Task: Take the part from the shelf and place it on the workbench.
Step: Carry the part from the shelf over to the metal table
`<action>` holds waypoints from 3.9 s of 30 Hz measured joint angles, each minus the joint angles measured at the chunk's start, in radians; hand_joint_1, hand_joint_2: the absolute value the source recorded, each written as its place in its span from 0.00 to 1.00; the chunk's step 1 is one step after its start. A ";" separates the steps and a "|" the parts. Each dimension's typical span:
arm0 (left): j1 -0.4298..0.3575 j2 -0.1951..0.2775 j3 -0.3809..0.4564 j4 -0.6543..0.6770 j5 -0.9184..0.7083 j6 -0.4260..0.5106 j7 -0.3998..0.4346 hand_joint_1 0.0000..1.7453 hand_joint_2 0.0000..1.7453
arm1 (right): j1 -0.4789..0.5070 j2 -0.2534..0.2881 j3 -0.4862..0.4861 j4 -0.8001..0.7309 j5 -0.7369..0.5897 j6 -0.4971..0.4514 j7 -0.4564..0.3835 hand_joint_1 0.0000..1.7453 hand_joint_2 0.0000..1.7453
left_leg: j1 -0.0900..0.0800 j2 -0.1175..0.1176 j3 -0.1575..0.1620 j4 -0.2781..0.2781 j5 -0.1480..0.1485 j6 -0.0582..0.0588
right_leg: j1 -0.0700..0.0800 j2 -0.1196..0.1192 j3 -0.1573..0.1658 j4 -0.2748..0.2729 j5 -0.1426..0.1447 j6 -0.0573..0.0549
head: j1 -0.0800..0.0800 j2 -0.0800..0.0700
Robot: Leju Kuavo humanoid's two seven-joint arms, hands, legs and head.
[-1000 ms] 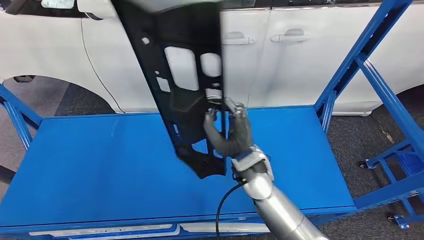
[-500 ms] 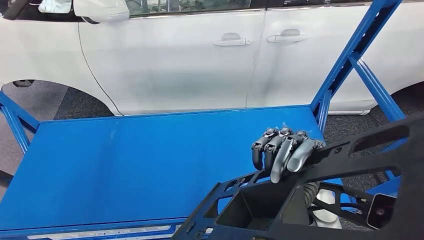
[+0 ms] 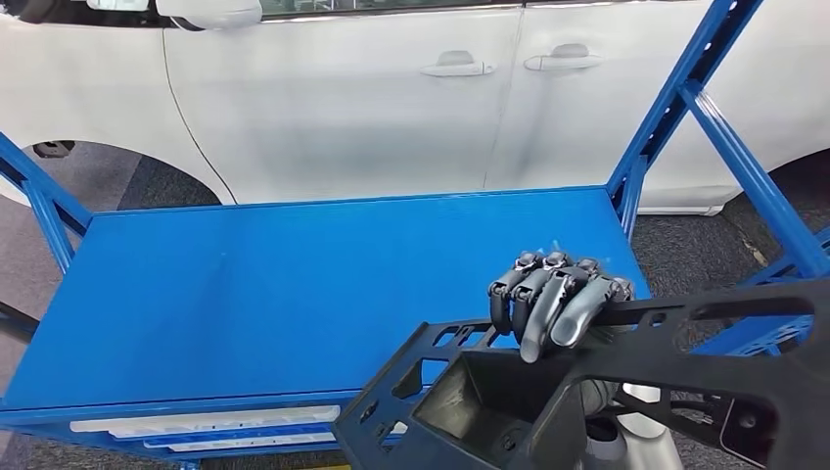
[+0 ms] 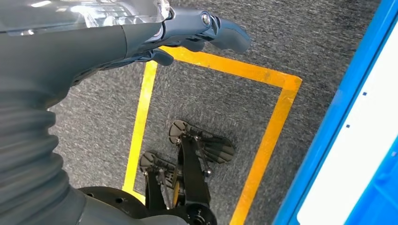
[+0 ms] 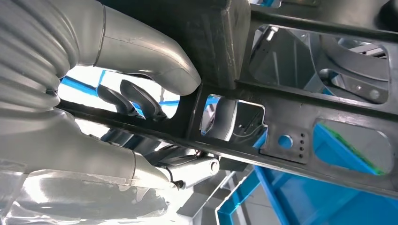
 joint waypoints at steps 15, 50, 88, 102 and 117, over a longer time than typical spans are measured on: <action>-0.008 -0.006 0.024 -0.001 -0.009 0.014 0.000 0.00 1.00 | -0.125 -0.097 0.092 0.128 -0.147 -0.085 0.030 1.00 1.00 | -0.016 0.005 0.157 -0.011 -0.128 0.015 | 0.022 -0.010 -0.140 -0.001 0.135 -0.038 | 0.001 0.000; -0.008 -0.016 0.066 -0.001 -0.053 0.012 -0.007 0.00 1.00 | -0.250 -0.252 0.215 0.198 -0.256 -0.137 0.063 1.00 1.00 | -0.007 0.015 0.135 -0.042 -0.090 0.023 | -0.006 -0.008 -0.169 0.026 0.127 0.010 | 0.002 0.000; -0.014 -0.023 0.087 -0.001 -0.082 -0.051 -0.050 0.00 1.00 | -0.379 -0.296 0.273 0.191 -0.230 -0.210 0.021 1.00 1.00 | -0.012 0.018 0.101 -0.028 -0.073 0.033 | -0.005 -0.011 -0.187 0.180 0.051 0.017 | 0.003 0.000; -0.022 -0.014 0.087 -0.002 -0.105 -0.080 -0.090 0.00 1.00 | -0.209 -0.252 0.252 0.124 0.007 -0.126 -0.009 1.00 1.00 | 0.005 0.015 -0.020 0.257 -0.194 -0.033 | -0.007 0.022 -0.100 -0.007 0.107 -0.027 | 0.001 0.000; -0.022 -0.018 0.094 -0.001 -0.127 0.078 -0.105 0.00 1.00 | -0.099 -0.238 0.213 0.087 -0.008 -0.114 -0.012 1.00 1.00 | 0.008 0.045 0.087 -0.018 -0.072 0.016 | -0.009 0.004 -0.229 0.275 -0.013 0.030 | 0.013 0.000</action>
